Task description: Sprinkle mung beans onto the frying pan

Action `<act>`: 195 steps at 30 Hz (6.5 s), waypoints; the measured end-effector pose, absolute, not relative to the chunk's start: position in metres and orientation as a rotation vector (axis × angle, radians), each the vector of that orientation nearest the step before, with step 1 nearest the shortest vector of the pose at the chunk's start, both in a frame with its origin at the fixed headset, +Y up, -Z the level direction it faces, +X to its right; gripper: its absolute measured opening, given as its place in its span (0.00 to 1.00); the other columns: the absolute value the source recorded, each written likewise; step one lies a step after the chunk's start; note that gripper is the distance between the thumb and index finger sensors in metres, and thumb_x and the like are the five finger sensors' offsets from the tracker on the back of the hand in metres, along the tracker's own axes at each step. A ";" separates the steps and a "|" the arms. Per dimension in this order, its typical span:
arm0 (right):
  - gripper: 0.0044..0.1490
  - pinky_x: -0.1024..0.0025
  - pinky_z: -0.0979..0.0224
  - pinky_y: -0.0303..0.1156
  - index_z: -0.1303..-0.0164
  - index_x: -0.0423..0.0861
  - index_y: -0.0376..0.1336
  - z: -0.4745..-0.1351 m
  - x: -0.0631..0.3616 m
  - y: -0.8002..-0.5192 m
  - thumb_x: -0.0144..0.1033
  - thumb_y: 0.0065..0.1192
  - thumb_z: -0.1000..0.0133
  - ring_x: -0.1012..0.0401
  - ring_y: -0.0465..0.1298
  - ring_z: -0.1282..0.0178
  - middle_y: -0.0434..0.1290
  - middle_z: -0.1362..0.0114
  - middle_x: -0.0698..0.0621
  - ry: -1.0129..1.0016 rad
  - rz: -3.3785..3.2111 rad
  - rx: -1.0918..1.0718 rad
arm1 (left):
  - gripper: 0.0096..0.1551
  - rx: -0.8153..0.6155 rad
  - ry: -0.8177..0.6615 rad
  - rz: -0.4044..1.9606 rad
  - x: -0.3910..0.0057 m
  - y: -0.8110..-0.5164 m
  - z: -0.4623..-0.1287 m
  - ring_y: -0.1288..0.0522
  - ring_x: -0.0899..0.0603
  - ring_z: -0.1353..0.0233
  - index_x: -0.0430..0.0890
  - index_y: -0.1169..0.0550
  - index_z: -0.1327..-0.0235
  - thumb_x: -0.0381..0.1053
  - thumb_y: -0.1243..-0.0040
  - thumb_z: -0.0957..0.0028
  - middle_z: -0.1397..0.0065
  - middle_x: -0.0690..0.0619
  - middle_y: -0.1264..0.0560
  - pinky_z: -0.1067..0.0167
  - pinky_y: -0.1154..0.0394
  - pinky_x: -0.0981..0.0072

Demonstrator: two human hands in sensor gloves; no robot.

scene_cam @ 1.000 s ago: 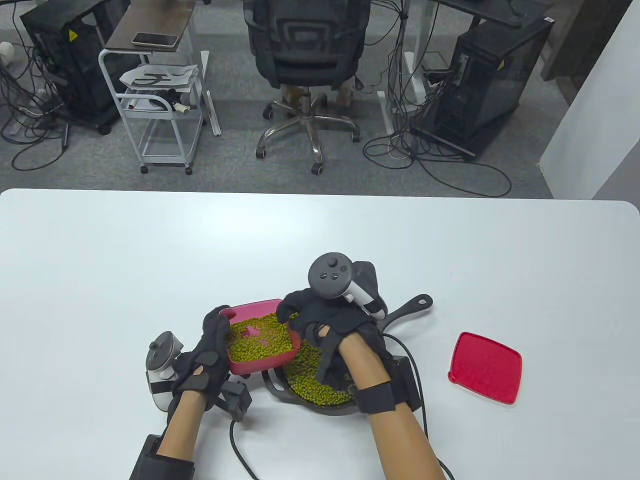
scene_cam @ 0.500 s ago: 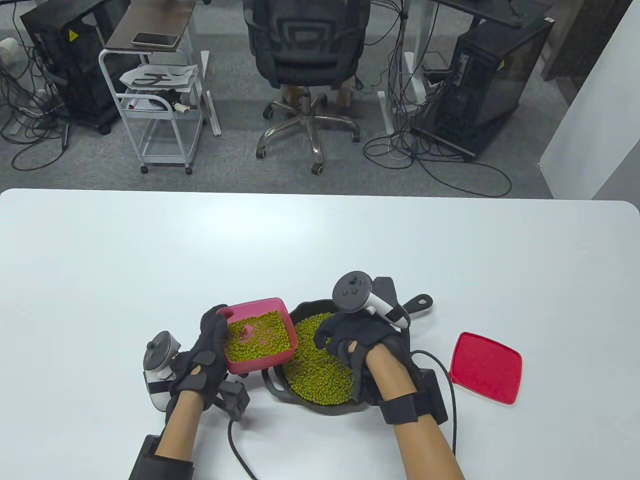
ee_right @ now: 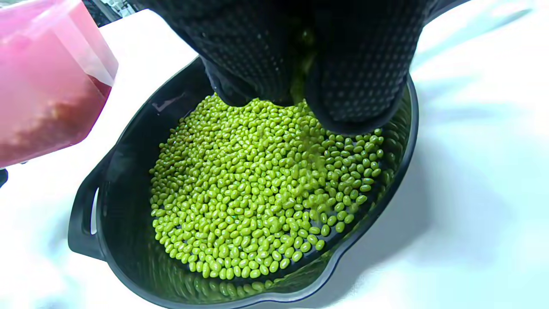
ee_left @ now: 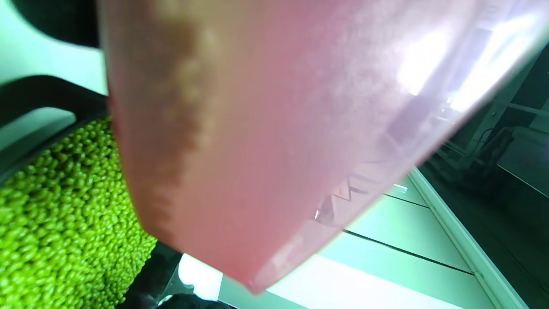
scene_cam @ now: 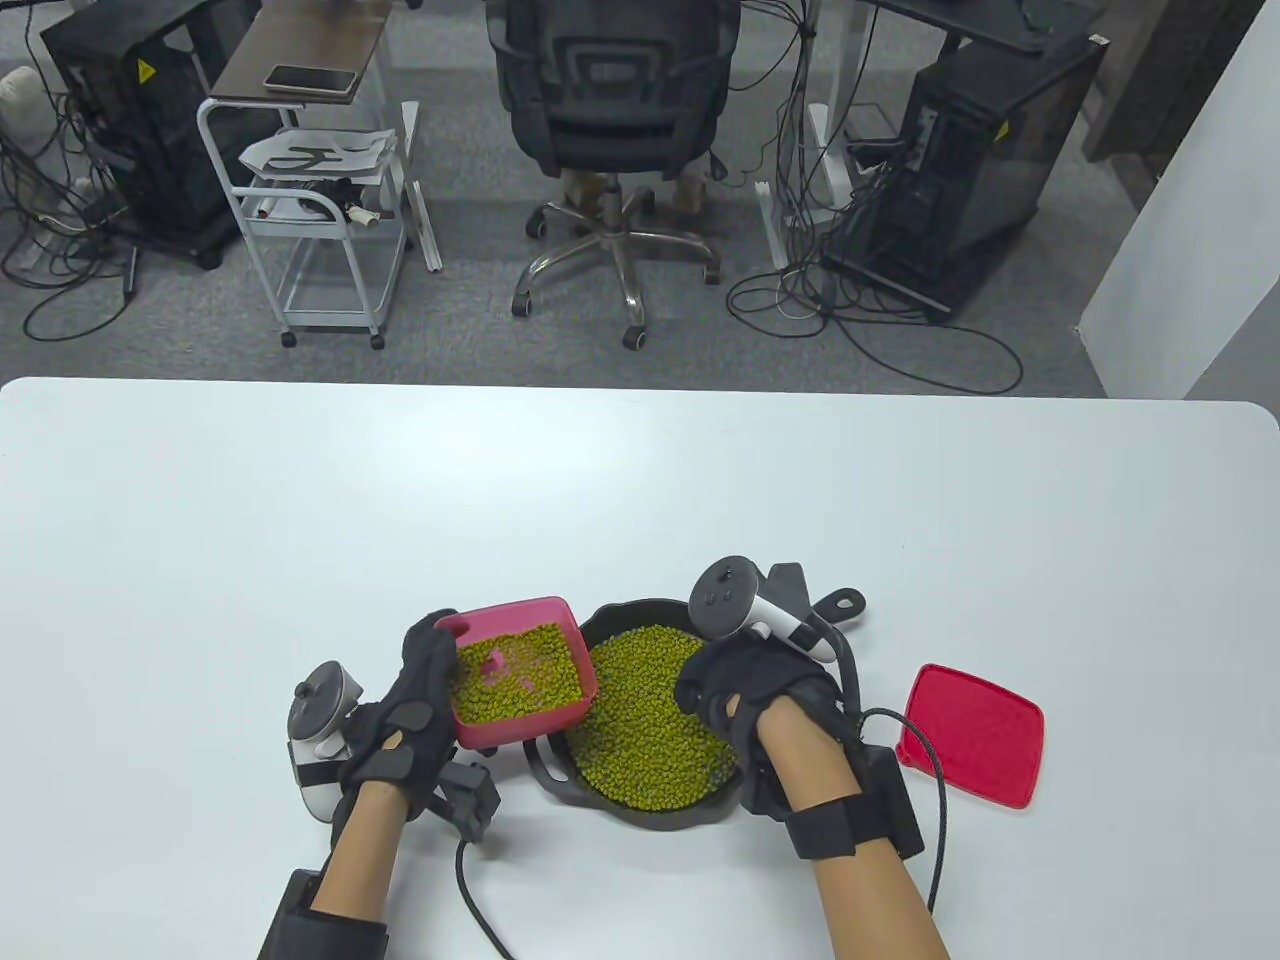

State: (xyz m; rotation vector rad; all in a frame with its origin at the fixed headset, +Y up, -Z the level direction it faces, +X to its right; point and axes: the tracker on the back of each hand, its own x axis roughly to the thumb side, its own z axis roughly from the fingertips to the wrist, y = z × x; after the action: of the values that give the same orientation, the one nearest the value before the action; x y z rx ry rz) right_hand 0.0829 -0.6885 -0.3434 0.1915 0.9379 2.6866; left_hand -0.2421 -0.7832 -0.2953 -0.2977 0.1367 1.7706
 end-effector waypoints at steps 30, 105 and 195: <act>0.41 0.35 0.29 0.66 0.18 0.47 0.58 -0.345 0.086 -0.677 0.53 0.62 0.39 0.30 0.58 0.20 0.56 0.13 0.32 0.889 2.469 0.288 | 0.43 -0.312 0.106 1.764 -0.242 -0.781 -0.295 0.23 0.34 0.49 0.58 0.50 0.22 0.76 0.60 0.47 0.24 0.36 0.42 0.63 0.18 0.54; 0.76 0.22 0.28 0.60 0.14 0.63 0.35 -0.302 0.079 -0.609 0.67 0.85 0.57 0.27 0.41 0.17 0.34 0.11 0.28 0.515 2.904 0.747 | 0.43 -0.388 -0.010 1.719 -0.215 -0.772 -0.282 0.22 0.34 0.47 0.58 0.48 0.22 0.76 0.59 0.47 0.24 0.36 0.41 0.62 0.17 0.53; 0.42 0.59 0.52 0.79 0.19 0.55 0.59 -0.298 0.079 -0.731 0.68 0.37 0.37 0.36 0.76 0.46 0.70 0.28 0.35 0.326 1.878 0.071 | 0.45 -0.450 -0.176 1.881 -0.177 -0.780 -0.289 0.22 0.35 0.44 0.61 0.43 0.20 0.81 0.60 0.47 0.21 0.40 0.39 0.57 0.20 0.51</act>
State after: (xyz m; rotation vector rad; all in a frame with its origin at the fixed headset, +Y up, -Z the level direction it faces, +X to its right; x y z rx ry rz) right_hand 0.0788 -0.7312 -0.2979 0.0715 0.3263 1.8785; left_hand -0.1773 -0.7795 -0.2890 -0.4501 -0.1761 1.8807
